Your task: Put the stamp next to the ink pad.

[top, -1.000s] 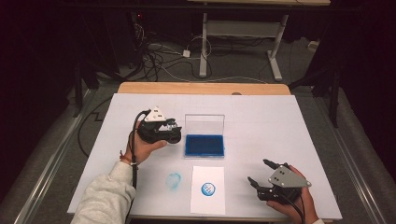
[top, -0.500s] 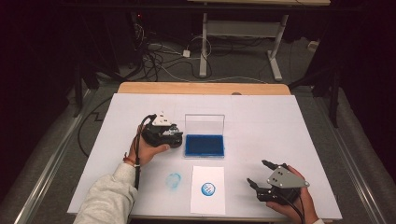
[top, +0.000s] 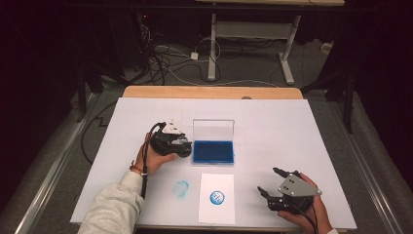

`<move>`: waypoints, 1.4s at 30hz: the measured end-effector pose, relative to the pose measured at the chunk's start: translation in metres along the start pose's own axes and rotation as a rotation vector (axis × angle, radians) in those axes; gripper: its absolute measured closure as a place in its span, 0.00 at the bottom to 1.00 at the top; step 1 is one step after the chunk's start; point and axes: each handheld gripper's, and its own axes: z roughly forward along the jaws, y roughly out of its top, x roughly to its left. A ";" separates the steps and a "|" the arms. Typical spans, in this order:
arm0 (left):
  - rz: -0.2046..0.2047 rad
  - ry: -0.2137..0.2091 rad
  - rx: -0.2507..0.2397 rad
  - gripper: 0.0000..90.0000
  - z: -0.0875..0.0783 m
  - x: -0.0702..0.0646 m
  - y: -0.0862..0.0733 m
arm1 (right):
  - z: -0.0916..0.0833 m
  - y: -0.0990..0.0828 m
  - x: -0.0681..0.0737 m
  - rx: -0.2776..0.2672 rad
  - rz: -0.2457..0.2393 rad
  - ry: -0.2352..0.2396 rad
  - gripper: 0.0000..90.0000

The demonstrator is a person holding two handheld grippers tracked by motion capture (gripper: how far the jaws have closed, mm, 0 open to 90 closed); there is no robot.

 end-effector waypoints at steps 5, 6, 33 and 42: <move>-0.005 -0.004 -0.003 0.59 0.000 0.000 -0.001 | 0.000 0.000 0.000 0.001 0.000 0.000 0.27; -0.004 -0.003 -0.002 0.58 0.000 0.000 -0.001 | 0.000 0.000 0.000 0.003 -0.002 0.000 0.27; -0.023 0.091 -0.145 0.30 -0.023 -0.013 0.012 | 0.000 0.000 0.000 0.003 -0.005 0.007 0.27; -0.022 0.096 -0.181 0.17 -0.028 -0.019 0.015 | 0.000 0.000 0.000 0.000 -0.005 0.009 0.27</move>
